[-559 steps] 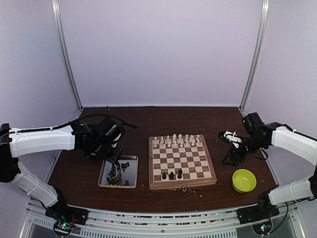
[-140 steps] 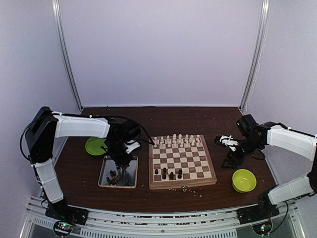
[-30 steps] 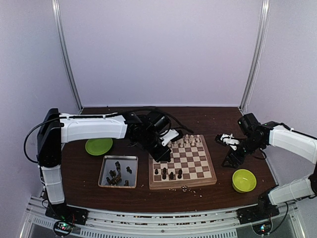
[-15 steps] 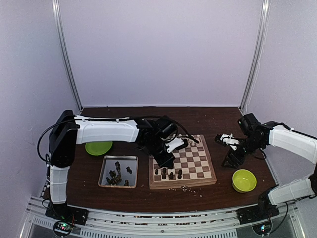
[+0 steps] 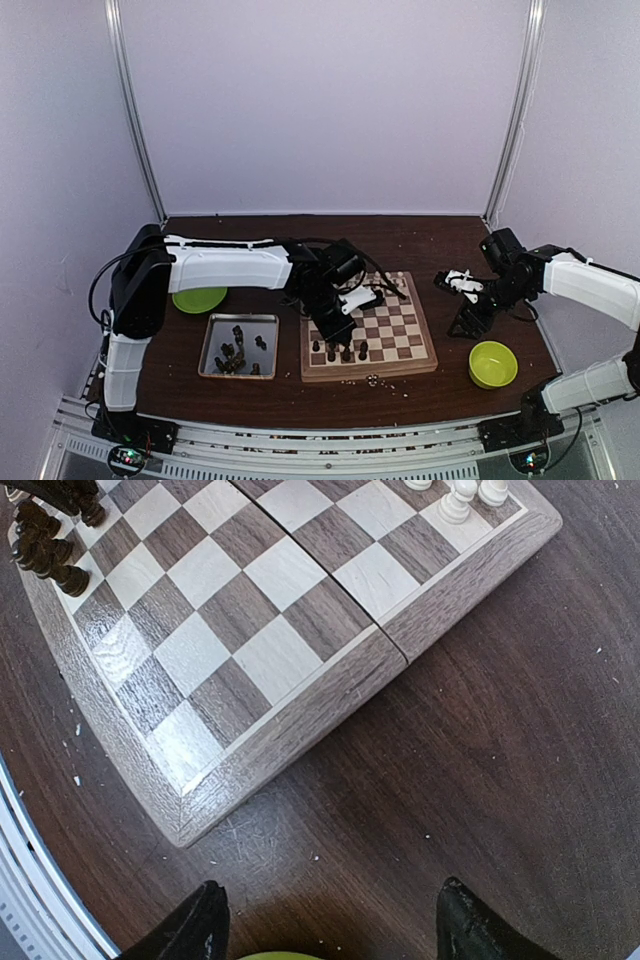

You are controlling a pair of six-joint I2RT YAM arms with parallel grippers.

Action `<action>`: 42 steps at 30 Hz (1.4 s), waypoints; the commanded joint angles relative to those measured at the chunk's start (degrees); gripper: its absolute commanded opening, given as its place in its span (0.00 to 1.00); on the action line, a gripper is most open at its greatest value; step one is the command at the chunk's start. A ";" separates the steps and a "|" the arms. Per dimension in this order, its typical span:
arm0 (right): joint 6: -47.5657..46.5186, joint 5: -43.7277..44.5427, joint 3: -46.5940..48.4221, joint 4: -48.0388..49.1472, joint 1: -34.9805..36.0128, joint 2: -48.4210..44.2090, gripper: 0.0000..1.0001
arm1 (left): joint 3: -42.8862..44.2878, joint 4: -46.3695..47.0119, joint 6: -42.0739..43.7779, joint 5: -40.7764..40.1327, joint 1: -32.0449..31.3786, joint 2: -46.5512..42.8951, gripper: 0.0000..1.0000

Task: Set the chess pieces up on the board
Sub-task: Place the pawn at f7.

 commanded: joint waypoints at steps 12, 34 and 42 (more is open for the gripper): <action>-0.71 0.06 1.18 -0.37 0.40 -0.63 0.71 | 2.41 -1.83 0.93 -0.07 -0.61 1.82 0.08; -0.75 -0.10 1.10 -0.46 0.45 -0.40 0.72 | 3.65 -1.42 -1.23 -2.37 -0.88 -1.36 0.18; -0.79 -0.22 1.16 -0.46 0.50 -0.39 0.72 | -7.32 -2.61 -9.34 -21.25 2.37 -19.02 0.26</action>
